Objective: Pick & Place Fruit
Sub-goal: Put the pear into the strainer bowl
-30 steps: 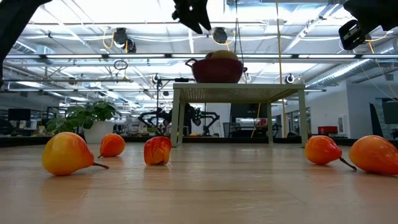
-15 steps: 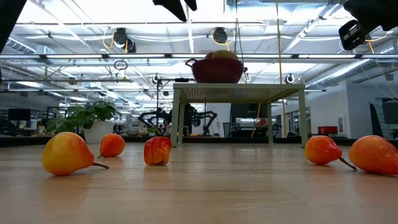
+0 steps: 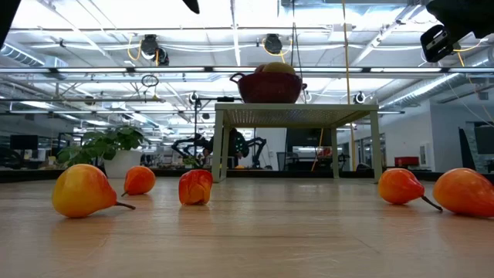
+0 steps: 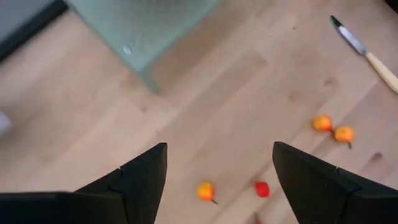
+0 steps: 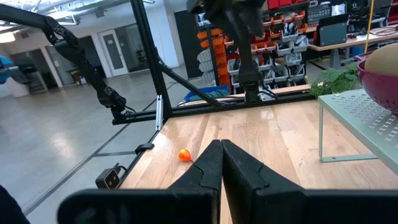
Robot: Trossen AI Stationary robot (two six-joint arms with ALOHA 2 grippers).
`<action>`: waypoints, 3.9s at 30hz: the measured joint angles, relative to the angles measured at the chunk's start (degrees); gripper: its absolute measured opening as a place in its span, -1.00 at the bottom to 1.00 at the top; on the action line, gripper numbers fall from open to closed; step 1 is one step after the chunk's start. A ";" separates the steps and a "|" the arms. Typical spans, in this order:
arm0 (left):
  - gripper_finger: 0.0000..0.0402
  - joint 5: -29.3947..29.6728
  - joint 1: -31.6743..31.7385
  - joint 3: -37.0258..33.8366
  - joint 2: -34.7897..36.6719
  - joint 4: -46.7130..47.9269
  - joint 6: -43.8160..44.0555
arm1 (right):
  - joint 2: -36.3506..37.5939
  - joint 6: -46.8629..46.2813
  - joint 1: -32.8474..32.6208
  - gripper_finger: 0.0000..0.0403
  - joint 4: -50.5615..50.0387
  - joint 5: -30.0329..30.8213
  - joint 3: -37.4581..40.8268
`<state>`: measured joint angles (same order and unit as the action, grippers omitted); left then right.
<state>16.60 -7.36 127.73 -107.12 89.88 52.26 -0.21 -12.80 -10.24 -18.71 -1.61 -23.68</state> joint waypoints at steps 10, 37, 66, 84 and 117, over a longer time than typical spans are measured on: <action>0.45 -5.22 -5.47 -8.48 -0.15 0.07 14.67 | 0.01 0.00 0.01 -0.98 -0.01 -0.02 0.00; 0.45 -13.81 -7.21 -43.63 -0.15 -23.09 25.01 | 0.00 0.00 0.02 -0.98 0.01 -0.03 0.00; 0.45 -14.01 -7.67 -57.93 -0.15 -41.01 26.68 | 0.01 0.00 0.00 -0.98 0.16 0.00 0.00; 0.45 -14.88 -7.25 -57.93 -2.36 -40.73 24.56 | -0.01 -0.02 0.00 -0.98 0.45 0.00 0.00; -0.55 -15.44 -6.49 -52.26 -0.96 -38.56 17.44 | -0.01 -0.02 0.00 -0.98 0.45 0.01 0.00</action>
<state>1.15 -13.85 75.47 -108.07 51.32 69.70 -0.23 -12.82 -10.24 -18.26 -1.60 -23.68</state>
